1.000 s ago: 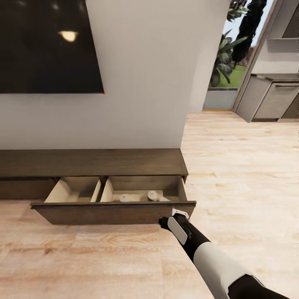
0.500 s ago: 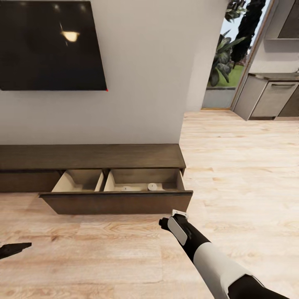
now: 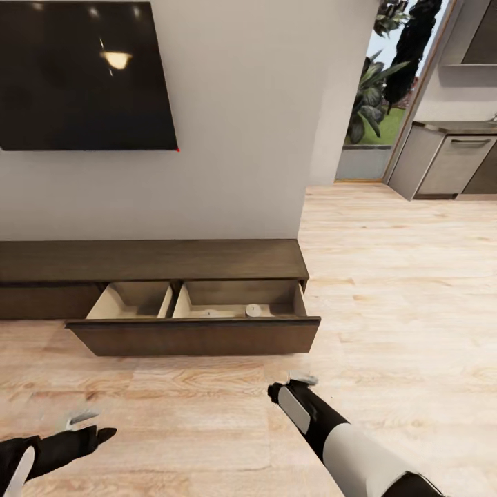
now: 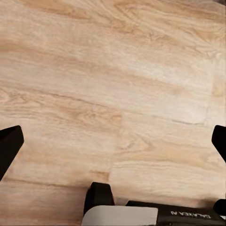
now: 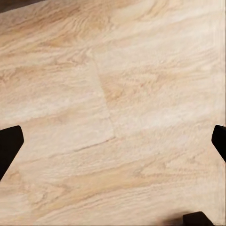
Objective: Place each of the two pumpkins and all three candles from the living room inside a cabinet in the living room (use any cabinet), then make sure every cabinet is closed, and position the cauldron so it is next to a table in the living room.
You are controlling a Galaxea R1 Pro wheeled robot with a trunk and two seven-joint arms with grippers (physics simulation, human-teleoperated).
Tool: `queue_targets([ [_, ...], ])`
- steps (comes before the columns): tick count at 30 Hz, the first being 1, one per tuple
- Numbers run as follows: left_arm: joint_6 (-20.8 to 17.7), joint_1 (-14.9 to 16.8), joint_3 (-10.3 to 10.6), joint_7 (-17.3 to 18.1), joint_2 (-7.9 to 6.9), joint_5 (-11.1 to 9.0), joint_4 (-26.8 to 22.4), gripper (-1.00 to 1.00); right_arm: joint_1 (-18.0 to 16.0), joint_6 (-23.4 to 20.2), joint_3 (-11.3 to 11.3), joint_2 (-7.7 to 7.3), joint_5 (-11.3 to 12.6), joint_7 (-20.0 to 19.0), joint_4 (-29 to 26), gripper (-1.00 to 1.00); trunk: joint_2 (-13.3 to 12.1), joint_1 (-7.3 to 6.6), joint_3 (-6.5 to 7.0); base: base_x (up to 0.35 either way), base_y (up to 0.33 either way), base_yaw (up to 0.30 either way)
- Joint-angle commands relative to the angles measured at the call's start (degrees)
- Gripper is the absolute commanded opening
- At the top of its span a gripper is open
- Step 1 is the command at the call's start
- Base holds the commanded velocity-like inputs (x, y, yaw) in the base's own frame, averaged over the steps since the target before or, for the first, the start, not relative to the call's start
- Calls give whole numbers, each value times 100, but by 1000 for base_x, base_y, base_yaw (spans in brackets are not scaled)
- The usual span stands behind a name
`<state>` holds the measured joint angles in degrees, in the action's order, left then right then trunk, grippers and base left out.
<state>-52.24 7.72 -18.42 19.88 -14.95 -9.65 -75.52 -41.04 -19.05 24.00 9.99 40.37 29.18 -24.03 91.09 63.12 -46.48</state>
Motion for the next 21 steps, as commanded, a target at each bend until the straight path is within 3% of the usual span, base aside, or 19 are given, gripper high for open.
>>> queue_targets([
  [1, 278, 1, 93, -363, 144, 4, 92, 100, 44, 207, 47, 1, -6, 0, 174, 100, 0, 0, 1, 0, 0, 0],
  [3, 691, 1, 197, -937, 370, -5, 302, 100, 98, 593, 215, 1, -9, 0, 500, 100, 0, 0, 1, 0, 0, 0],
  [4, 925, 1, 238, -1210, 574, -1, 498, 100, 143, 889, 387, 1, -9, 0, 667, 100, 0, 0, 1, 0, 0, 0],
  [6, 1283, 6, 263, -1367, 809, 12, 759, 100, 209, 1133, 571, 1, -10, 0, 755, 100, 0, 0, 1, 0, 0, 0],
  [7, 1749, 14, 296, -1483, 1029, 26, 1008, 100, 280, 1317, 759, 1, -11, 0, 800, 100, 0, 0, 1, 0, 0, 0],
  [8, 2007, 19, 336, -1578, 1145, 32, 1129, 100, 309, 1423, 881, 1, -11, 0, 814, 100, 0, 0, 1, 0, 0, 0],
  [11, 2372, 30, 516, -2024, 1321, 25, 1256, 100, 340, 1681, 1108, 1, -11, 0, 825, 100, 0, 0, 1, 0, 0, 0],
  [15, 2683, 43, 921, -2619, 1400, -4, 1039, 100, 351, 1901, 1221, 1, -16, -13, 785, 100, 0, 0, 1, 0, 0, 0],
  [21, 3096, 45, 1188, -2724, 1486, 0, 1048, 100, 359, 2057, 1247, 1, -17, -49, 752, 100, 0, 0, 1, 1, 144, 0],
])
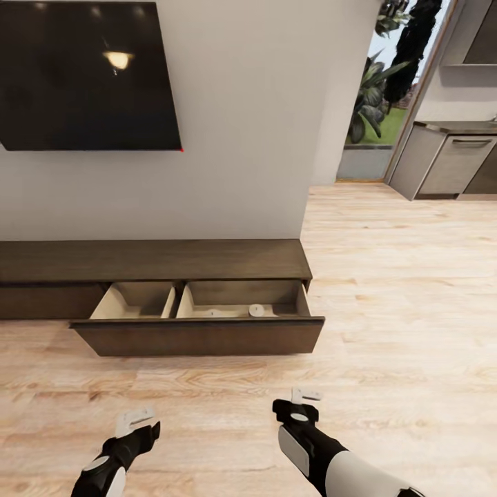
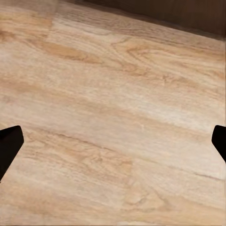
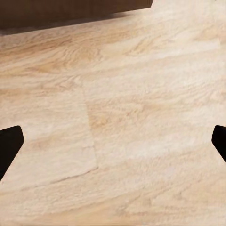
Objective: Place each of the two pumpkins and all three candles from the living room inside a cabinet in the living room (use any cabinet), then make sure every cabinet is closed, and position the cauldron so it is next to a table in the living room.
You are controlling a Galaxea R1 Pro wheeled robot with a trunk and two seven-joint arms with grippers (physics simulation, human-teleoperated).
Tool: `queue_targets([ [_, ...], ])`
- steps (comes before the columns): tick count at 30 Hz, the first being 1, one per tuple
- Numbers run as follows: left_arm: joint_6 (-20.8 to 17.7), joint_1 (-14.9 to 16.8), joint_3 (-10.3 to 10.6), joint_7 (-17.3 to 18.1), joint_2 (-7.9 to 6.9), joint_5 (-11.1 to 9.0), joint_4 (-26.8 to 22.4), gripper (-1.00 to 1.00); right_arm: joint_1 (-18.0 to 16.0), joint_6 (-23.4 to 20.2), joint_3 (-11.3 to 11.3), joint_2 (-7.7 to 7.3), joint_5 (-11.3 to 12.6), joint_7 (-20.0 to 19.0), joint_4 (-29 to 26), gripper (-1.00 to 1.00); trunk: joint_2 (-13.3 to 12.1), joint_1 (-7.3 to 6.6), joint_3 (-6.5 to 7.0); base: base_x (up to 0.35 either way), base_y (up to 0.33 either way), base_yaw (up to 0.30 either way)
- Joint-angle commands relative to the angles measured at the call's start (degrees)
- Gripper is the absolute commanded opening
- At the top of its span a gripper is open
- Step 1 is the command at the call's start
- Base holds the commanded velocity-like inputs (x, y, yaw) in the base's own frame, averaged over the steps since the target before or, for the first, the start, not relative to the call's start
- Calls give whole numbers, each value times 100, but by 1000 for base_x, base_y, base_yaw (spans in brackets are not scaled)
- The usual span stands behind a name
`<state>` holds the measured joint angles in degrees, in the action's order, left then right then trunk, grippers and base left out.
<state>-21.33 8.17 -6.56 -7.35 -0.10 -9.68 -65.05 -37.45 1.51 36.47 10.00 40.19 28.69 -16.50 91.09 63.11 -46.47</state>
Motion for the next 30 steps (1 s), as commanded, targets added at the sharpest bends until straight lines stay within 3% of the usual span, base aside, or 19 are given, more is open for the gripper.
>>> queue_targets([
  [1, 56, 0, 24, -3, 6, 5, 6, 100, 0, 11, 2, 0, 0, -1, 0, 100, 0, 0, 0, 14, 272, 0],
  [4, 357, 0, 98, -5, 23, 7, 23, 100, 2, 74, 3, 0, -2, -6, -9, 100, 0, 0, 0, 30, 215, 0],
  [16, 445, 0, 170, -5, 52, 30, 40, 100, 9, 247, 1, 0, 6, -20, -11, 100, 0, 0, 0, 30, 88, 0],
  [19, 557, -1, 357, -4, 47, 31, 43, 100, 9, 251, 5, 0, 6, -27, -8, 100, 0, 0, 0, 9, 21, 0],
  [23, 1214, -6, 697, -11, 45, 31, 45, 100, 7, 258, 8, 0, 1, -29, -3, 100, 0, 0, 0, 2, 5, 0],
  [30, 1420, -6, 800, -26, 40, 20, 45, 100, -7, 262, 9, 0, -120, -35, -2, 100, 241, 132, -108, 0, 0, 0],
])
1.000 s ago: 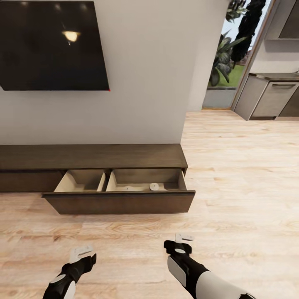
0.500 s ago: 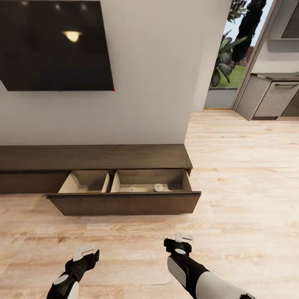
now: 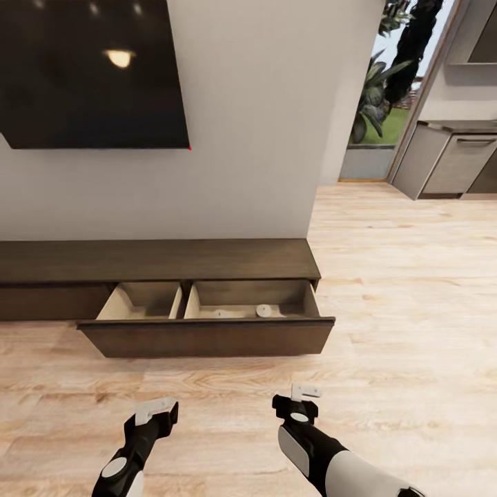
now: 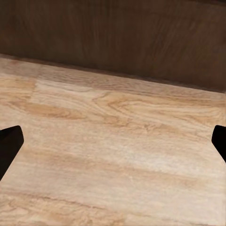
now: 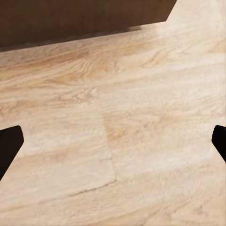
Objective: Place each of the two pumpkins and all three candles from the living room inside a cabinet in the living room (use any cabinet), then make sure every cabinet is closed, and position the cauldron so it is next to a table in the living room.
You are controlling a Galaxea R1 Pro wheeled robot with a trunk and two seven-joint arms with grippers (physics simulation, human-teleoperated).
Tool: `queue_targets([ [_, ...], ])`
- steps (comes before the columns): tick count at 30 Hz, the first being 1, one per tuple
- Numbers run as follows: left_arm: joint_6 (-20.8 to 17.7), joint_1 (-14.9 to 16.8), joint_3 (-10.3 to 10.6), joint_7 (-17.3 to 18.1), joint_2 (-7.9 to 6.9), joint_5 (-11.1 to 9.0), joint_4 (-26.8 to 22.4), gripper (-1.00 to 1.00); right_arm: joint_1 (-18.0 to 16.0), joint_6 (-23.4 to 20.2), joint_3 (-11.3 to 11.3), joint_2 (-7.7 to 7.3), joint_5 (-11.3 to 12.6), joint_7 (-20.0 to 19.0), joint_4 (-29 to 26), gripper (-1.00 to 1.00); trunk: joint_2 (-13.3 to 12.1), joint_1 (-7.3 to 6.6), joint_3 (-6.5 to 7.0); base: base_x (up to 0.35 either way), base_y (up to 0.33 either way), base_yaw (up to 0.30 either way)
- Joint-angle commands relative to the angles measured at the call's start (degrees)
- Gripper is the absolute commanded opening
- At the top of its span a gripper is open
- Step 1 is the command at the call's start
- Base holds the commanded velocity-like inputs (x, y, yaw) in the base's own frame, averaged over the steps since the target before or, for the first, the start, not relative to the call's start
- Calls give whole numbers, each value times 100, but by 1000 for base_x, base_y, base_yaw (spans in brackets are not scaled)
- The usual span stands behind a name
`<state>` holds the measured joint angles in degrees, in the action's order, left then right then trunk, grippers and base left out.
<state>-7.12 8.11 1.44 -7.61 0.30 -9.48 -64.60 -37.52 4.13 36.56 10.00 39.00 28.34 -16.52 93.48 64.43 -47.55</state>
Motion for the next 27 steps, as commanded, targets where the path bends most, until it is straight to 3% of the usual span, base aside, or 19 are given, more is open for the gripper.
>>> queue_targets([
  [1, 7, -1, 2, -1, -1, 0, 0, 100, 0, 0, 0, 0, -21, -1, 0, 100, 42, 23, -19, 0, 0, 0],
  [5, 21, -1, 5, 2, -3, -1, 0, 100, -7, 55, -1, 0, -48, -3, 0, 100, 202, 110, -90, 0, 0, 0],
  [6, 35, -2, 9, 3, 1, -1, 0, 100, -9, 303, 0, 0, -50, -4, 0, 100, 242, 132, -108, 0, 0, 0],
  [14, 51, -3, 2, -1, 5, 2, 0, 100, -18, 647, 7, 0, -80, -4, 0, 100, 563, 308, -252, 0, 0, 0],
  [20, 40, 2, -35, -12, 10, 2, -92, 100, -19, 771, 422, 0, -475, 41, 0, 100, 804, 440, -360, 0, 0, 0],
  [27, 183, 5, -35, -13, 13, 13, 63, 100, -19, 914, 536, 0, -559, 27, -12, 100, 1084, 594, -485, 0, 0, 0],
])
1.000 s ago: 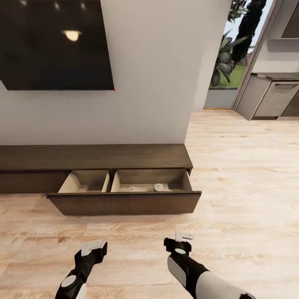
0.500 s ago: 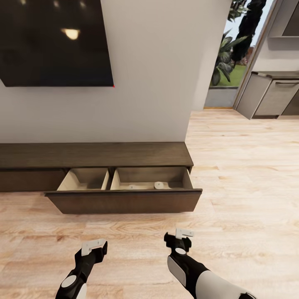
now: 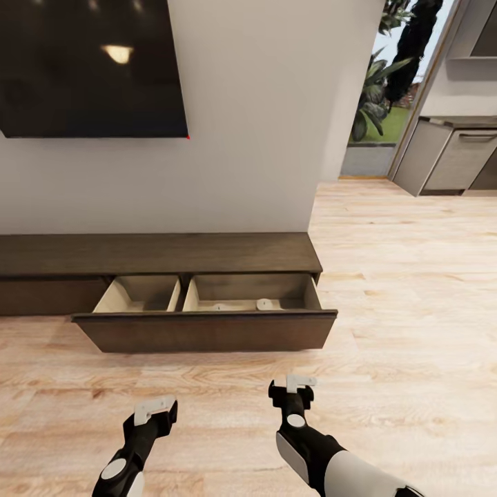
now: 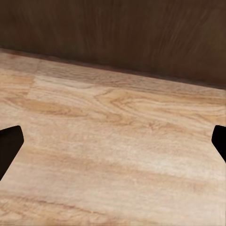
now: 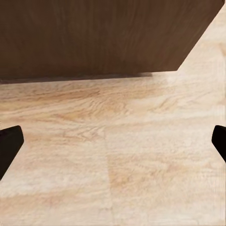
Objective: Place each of the two pumpkins and all three candles from the living room inside a cabinet in the living room (use any cabinet), then make sure every cabinet is closed, and position the cauldron so it is next to a table in the living room.
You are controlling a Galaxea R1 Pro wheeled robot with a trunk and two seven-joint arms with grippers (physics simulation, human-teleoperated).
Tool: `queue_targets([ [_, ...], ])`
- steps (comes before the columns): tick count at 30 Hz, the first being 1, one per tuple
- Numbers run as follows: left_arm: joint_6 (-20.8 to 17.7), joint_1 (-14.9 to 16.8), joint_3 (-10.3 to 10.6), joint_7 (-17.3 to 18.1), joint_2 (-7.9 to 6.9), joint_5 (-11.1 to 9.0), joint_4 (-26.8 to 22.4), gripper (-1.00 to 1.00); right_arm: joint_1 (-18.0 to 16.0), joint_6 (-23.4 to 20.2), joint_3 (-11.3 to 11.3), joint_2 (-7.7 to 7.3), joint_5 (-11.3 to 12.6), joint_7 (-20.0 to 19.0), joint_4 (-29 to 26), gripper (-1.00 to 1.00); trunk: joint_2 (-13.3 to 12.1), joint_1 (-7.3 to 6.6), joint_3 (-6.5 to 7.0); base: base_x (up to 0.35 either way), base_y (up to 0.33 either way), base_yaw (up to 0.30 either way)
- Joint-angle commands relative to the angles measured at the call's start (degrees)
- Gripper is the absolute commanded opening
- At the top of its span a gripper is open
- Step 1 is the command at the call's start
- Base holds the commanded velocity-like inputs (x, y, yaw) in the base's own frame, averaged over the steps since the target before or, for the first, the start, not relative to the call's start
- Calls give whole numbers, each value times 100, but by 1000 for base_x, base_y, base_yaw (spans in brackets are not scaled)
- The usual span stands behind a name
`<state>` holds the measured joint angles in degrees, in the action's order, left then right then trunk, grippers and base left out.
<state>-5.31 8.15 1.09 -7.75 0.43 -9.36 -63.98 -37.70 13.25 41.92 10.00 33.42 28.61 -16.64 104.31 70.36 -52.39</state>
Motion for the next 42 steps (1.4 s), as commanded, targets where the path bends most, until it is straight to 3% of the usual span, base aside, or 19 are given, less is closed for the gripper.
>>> queue_targets([
  [1, 23, 1, 1, 0, 2, 3, 22, 100, 0, 37, 4, 0, -2, -1, -7, 100, 42, 23, -18, 0, 0, 0],
  [29, 464, 1, -9, -7, -3, 12, 236, 100, 74, 354, -4, 0, 32, 1, -84, 100, 1165, 638, -521, 0, 0, 0],
  [31, 462, 2, -10, -7, -8, 8, 238, 100, 81, 490, -8, 0, 51, 1, -73, 100, 1245, 681, -557, 0, 0, 0],
  [39, 468, 1, -20, -8, -24, 4, 240, 100, 129, 1936, 8, 0, -17, -101, 640, 100, 1566, 857, -701, 0, 0, 0],
  [42, 471, 2, -20, -8, -21, 4, 227, 100, 137, 2122, 9, 0, -39, -329, 784, 100, 1686, 923, -755, 0, 0, 0],
])
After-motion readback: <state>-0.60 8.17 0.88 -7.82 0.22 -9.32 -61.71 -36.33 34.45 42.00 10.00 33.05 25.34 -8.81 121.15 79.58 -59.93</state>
